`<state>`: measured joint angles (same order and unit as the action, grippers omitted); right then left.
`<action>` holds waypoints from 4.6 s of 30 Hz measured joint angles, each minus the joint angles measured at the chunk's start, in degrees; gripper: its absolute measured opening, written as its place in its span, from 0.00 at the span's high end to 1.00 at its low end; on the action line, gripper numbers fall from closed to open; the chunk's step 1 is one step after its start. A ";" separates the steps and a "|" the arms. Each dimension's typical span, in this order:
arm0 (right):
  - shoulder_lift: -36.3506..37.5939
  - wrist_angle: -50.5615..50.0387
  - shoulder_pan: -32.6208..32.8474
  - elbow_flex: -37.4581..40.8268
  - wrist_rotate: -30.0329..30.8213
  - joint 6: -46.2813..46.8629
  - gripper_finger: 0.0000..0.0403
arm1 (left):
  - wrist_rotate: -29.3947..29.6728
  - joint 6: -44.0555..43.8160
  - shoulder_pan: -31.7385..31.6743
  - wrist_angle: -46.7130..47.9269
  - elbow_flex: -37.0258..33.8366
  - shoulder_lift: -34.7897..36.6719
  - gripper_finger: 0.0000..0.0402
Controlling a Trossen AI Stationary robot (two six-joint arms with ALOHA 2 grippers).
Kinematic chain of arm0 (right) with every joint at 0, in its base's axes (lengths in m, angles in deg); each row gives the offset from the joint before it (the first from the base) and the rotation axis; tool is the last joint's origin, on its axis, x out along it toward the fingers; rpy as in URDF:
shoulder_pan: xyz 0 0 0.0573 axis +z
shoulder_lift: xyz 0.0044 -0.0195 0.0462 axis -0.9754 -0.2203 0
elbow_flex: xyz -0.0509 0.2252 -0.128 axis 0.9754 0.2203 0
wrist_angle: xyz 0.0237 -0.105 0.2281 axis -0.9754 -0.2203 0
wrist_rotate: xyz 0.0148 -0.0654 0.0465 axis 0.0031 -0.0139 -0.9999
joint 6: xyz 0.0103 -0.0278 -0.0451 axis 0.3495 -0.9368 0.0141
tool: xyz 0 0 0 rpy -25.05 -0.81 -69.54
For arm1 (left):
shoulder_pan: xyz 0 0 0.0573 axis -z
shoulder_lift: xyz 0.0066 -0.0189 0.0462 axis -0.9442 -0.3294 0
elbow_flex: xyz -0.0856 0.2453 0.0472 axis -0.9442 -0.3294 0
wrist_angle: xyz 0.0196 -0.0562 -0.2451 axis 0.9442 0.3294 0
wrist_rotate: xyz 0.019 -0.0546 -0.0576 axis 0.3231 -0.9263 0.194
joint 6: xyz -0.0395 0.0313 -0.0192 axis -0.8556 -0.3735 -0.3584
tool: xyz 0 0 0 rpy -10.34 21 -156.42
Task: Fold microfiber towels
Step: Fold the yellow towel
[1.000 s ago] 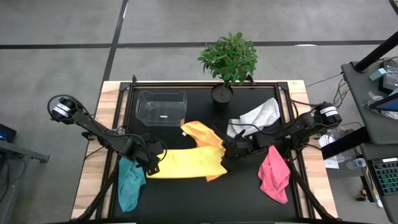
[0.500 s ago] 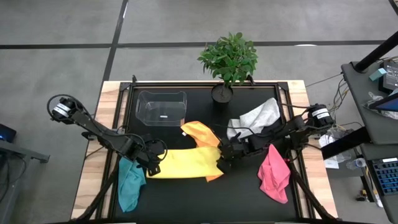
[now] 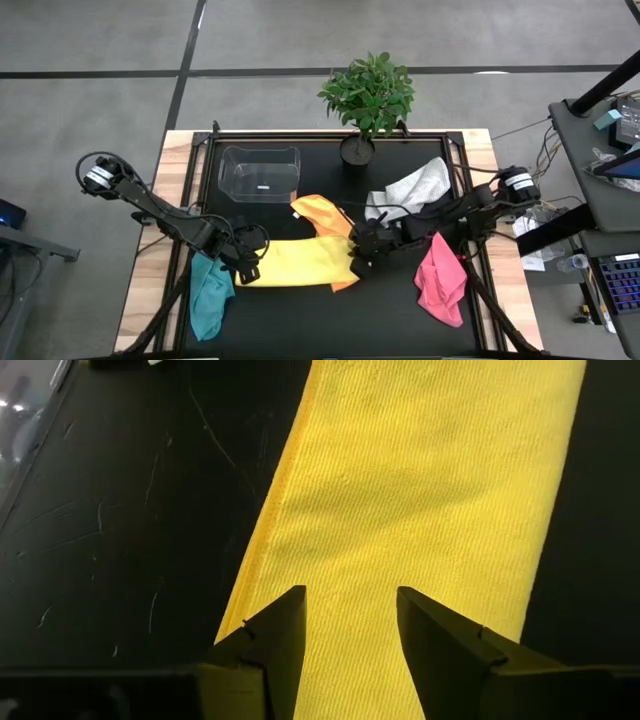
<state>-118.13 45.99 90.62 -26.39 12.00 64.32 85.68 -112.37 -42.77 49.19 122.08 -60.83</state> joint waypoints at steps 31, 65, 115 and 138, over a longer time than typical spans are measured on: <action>-7.37 10.93 -2.09 -12.57 -7.31 -1.66 0.98 | -5.45 -9.06 10.39 -9.33 -2.38 -11.95 0.64; -28.61 13.51 -5.51 -36.02 -7.30 -16.26 0.67 | -0.16 -10.21 10.70 -16.94 -5.42 -12.09 0.64; -8.10 24.70 -3.45 -6.92 -7.23 -35.60 0.70 | 4.41 10.61 -5.46 -29.26 -0.56 -12.46 0.64; -8.16 24.59 -3.20 -6.48 -7.21 -33.28 0.69 | -3.34 18.33 -1.82 -15.33 5.38 -13.05 1.00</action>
<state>-126.29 70.58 87.41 -32.88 4.79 31.04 82.34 -94.04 -44.60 33.86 127.45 -73.88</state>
